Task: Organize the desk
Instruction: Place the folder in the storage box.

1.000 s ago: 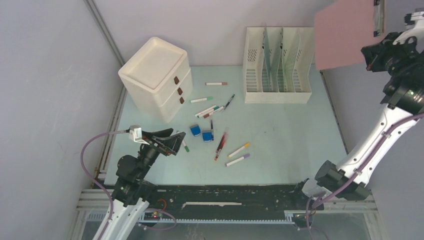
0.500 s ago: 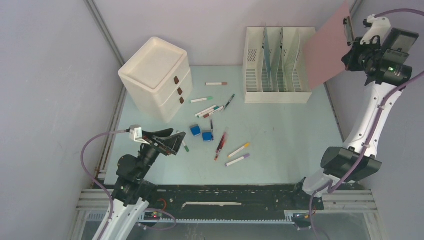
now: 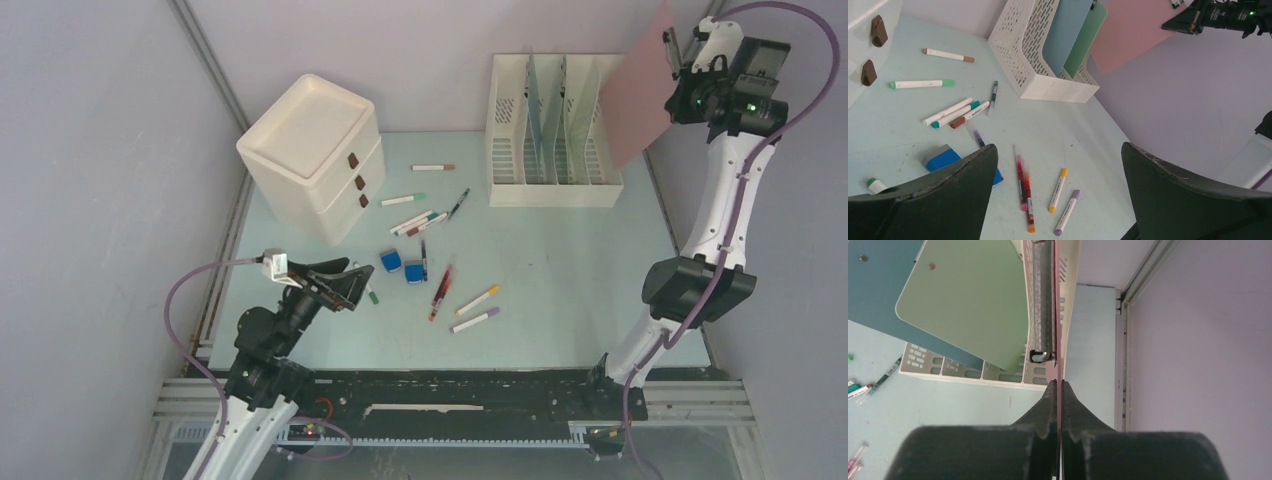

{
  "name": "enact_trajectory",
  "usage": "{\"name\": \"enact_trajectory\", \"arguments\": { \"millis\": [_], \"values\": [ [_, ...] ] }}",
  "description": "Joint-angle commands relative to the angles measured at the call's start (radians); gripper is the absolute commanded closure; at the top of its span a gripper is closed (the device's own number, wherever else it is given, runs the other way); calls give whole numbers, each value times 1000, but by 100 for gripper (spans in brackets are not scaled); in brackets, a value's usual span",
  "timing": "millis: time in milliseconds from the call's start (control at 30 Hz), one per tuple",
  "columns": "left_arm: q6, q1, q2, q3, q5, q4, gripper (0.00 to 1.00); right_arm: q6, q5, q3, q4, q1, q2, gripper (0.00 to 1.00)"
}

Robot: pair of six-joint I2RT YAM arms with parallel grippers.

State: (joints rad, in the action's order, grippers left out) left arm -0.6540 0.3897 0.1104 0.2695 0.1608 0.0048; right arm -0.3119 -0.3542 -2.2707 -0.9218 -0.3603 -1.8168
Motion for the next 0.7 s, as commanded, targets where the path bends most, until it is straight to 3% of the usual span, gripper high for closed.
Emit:
{"name": "enact_trajectory", "arguments": {
  "millis": [0, 667],
  "values": [
    [17, -8, 22, 33, 21, 29, 0, -22, 25, -46, 75, 36, -28, 100],
    [11, -8, 58, 34, 64, 57, 0, -131, 8, 19, 31, 50, -122, 100]
  ]
}}
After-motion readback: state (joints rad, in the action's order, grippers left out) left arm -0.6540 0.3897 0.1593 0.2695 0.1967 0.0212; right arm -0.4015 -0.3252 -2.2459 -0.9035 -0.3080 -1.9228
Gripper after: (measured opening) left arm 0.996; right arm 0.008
